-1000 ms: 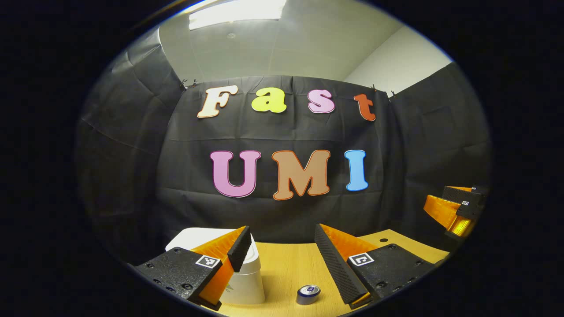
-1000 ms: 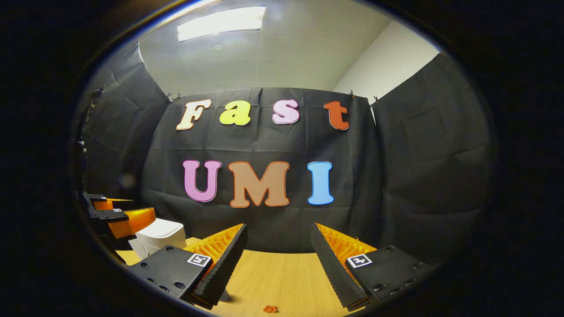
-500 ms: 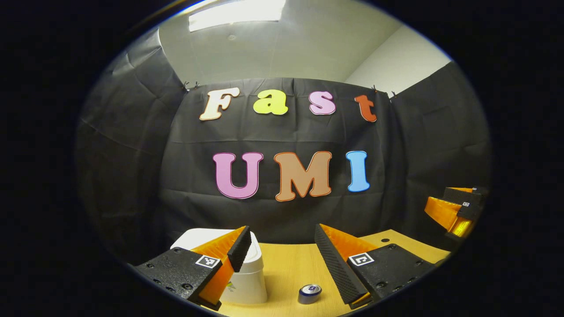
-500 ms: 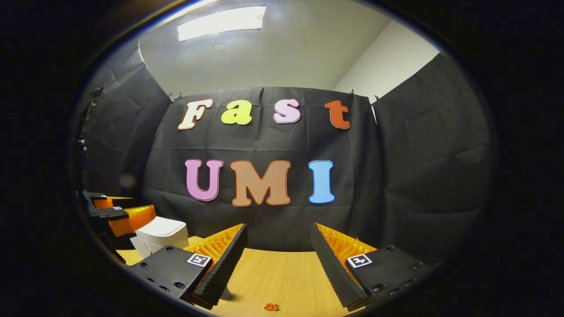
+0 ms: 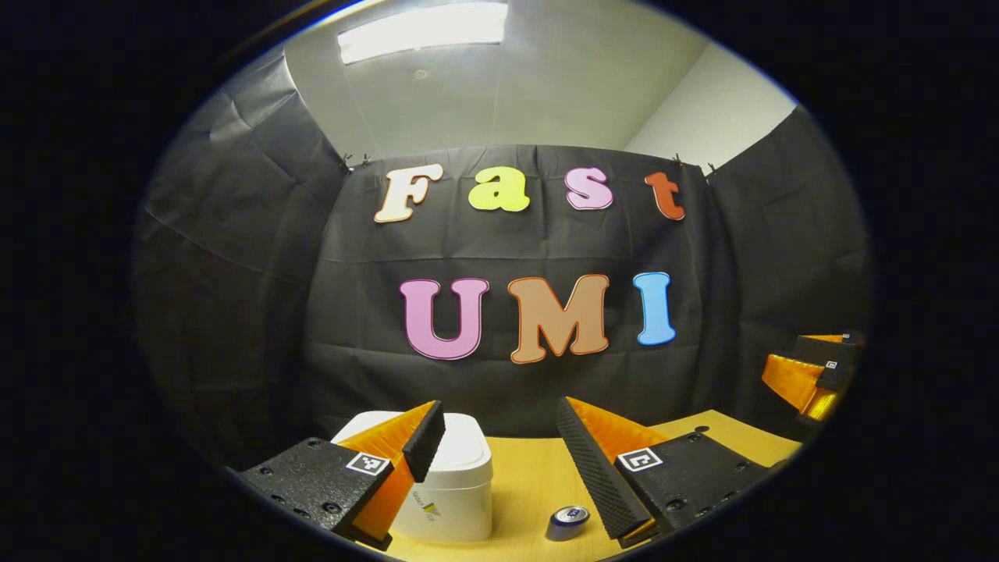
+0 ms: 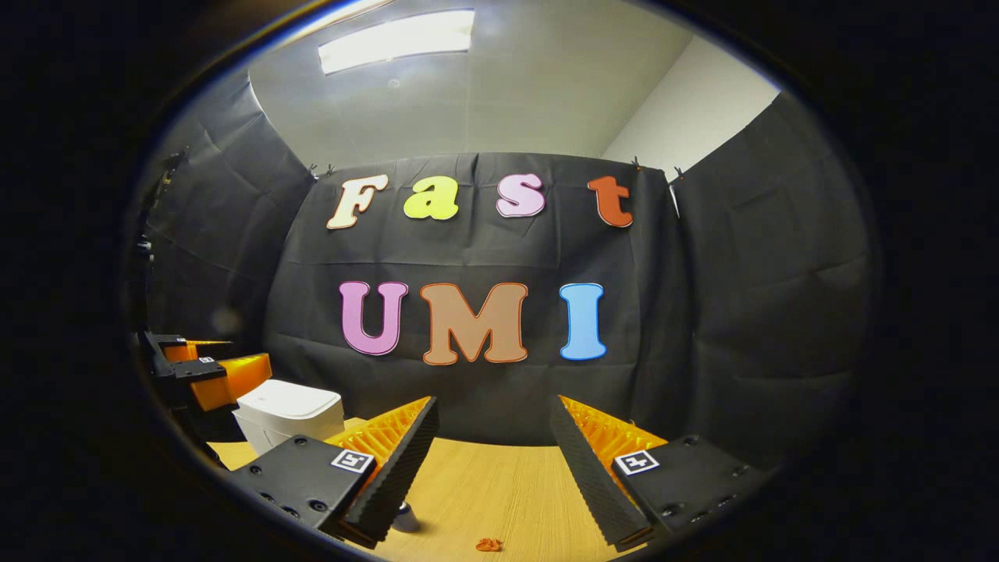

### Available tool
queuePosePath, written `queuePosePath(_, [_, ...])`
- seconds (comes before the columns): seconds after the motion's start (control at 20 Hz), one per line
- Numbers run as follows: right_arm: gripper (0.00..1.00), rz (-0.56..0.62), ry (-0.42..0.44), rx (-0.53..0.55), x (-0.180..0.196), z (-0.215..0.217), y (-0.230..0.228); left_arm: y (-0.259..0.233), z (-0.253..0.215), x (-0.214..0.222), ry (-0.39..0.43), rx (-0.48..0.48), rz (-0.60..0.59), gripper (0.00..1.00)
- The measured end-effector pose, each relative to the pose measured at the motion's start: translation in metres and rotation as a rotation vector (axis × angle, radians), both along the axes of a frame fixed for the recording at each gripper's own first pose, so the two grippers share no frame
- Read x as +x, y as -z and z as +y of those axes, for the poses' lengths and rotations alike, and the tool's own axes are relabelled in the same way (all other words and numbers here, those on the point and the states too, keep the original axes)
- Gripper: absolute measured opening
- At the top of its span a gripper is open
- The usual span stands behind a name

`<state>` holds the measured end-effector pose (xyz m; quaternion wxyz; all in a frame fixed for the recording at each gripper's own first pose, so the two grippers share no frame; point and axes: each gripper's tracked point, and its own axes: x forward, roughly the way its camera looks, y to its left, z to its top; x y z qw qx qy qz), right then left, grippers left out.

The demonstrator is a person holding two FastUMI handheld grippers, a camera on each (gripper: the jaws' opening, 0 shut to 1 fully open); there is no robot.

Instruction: Press the lid of the desktop garbage bin to open it, pick up the crumpled paper on the desktop and throw it into the bin, then pick up the pop can on the desktop and drop it into the bin, and finally close the garbage bin lid.

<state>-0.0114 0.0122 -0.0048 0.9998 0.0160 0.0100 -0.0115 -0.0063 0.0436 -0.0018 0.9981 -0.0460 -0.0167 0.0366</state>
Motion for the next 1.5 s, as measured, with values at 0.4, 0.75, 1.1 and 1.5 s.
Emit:
queuePosePath(0.4, [1.00,0.013,-0.008,-0.002,0.006,0.007,0.004,0.002,0.031,0.005,-0.063,0.015,-0.025,0.94])
queuePosePath(0.75, [0.96,0.011,0.001,-0.012,0.009,0.013,0.002,0.007,0.047,0.015,-0.069,0.010,-0.027,0.90])
queuePosePath(1.1, [0.96,0.030,0.023,-0.006,0.013,0.016,0.005,0.027,0.064,0.034,-0.088,0.062,0.015,0.30])
queuePosePath(1.5, [0.96,0.087,0.057,-0.066,0.007,0.017,0.014,0.091,0.088,0.057,-0.103,0.019,0.139,0.00])
